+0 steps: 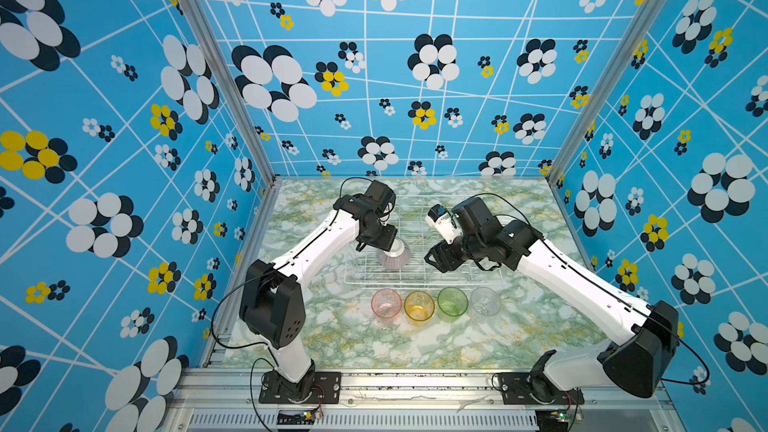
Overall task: Unload the mixed dishes from the dish rack
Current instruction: 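Move the left gripper over the purple-striped bowl while the right gripper rises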
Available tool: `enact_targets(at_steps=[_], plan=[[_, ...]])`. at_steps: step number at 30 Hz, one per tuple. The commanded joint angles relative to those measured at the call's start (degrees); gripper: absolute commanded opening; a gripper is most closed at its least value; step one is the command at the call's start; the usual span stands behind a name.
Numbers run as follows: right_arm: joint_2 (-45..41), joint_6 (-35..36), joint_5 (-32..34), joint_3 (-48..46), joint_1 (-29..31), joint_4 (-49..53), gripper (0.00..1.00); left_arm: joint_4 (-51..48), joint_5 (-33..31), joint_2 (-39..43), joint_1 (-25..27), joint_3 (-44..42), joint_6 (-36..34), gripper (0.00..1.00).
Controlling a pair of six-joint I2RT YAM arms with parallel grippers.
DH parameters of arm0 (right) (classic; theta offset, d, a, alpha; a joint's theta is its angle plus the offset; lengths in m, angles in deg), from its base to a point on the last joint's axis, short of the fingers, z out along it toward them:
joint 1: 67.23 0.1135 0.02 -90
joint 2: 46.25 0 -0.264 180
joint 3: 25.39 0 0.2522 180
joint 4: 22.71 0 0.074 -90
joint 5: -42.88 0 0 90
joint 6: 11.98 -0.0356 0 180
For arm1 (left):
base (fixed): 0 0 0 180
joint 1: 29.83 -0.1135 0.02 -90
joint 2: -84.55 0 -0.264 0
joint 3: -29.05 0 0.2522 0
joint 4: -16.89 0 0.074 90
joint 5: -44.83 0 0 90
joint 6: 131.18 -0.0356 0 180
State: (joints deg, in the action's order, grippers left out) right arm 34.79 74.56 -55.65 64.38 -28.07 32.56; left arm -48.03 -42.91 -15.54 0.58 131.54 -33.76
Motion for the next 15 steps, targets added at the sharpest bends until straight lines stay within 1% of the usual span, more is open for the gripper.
enact_targets(at_steps=[1,7,15], plan=[[-2.6,-2.0,-1.4,-2.1,-2.2,-2.8,0.69,-2.2,0.2,-2.6,0.9,2.6,-0.2,0.62],[-4.9,-3.6,-3.6,-5.6,-5.8,-5.5,0.69,-3.7,0.3,-6.9,1.7,5.5,-0.3,0.65],[-5.1,-3.6,-4.5,-7.3,-7.0,-6.5,0.69,-4.6,1.1,-11.4,1.8,8.6,-0.5,0.66]])
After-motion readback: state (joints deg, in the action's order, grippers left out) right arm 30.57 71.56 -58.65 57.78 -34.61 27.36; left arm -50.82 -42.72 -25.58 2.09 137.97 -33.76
